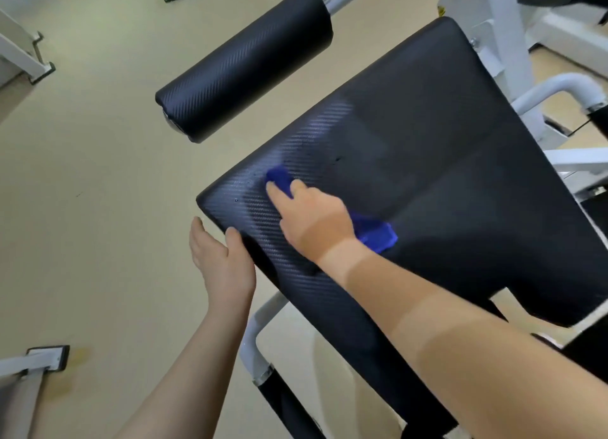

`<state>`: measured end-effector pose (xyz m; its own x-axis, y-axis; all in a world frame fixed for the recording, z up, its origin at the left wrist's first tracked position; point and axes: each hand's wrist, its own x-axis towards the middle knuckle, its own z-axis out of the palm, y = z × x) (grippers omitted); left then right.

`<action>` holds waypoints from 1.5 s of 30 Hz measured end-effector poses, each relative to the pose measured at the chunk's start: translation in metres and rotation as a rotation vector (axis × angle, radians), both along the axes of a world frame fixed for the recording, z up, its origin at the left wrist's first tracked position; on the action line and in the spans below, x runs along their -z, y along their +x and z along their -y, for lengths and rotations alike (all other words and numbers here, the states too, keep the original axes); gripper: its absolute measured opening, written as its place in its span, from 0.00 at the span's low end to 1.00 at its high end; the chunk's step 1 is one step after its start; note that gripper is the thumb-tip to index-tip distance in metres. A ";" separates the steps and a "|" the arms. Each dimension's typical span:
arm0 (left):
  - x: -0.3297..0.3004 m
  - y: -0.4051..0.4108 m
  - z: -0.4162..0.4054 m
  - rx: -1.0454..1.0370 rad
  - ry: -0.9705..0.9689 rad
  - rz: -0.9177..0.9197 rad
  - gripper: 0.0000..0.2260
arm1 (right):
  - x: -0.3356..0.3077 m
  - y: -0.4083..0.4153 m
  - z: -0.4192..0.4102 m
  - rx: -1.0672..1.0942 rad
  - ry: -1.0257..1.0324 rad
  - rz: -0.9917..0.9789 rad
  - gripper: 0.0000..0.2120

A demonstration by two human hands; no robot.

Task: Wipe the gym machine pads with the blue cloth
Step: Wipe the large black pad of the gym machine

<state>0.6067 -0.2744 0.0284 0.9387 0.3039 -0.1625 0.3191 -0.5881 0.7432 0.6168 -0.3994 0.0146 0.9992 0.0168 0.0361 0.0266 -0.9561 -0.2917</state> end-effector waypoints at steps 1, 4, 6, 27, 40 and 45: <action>0.000 -0.002 0.000 -0.032 -0.074 -0.024 0.25 | 0.001 -0.010 -0.014 -0.050 -0.003 0.027 0.24; -0.002 0.001 -0.001 -0.138 -0.278 -0.078 0.22 | 0.001 -0.004 -0.017 -0.187 -0.028 0.016 0.23; -0.003 0.004 -0.006 -0.115 -0.319 -0.051 0.17 | -0.004 0.014 -0.003 -0.129 -0.041 0.005 0.23; -0.004 0.002 -0.026 -0.143 -0.661 -0.117 0.20 | -0.014 0.001 -0.074 -0.217 -0.127 0.042 0.22; 0.004 -0.022 -0.029 -0.174 -0.551 -0.242 0.24 | -0.003 -0.037 -0.043 -0.628 -0.520 0.000 0.08; -0.001 -0.032 -0.027 -0.183 -0.521 -0.247 0.25 | 0.003 -0.074 -0.036 -0.871 -0.593 -0.255 0.13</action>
<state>0.5744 -0.2473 0.0292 0.7944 0.2790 -0.5395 0.5803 -0.0860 0.8099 0.5424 -0.3635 0.0113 0.6123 0.6705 -0.4189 0.7688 -0.6285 0.1178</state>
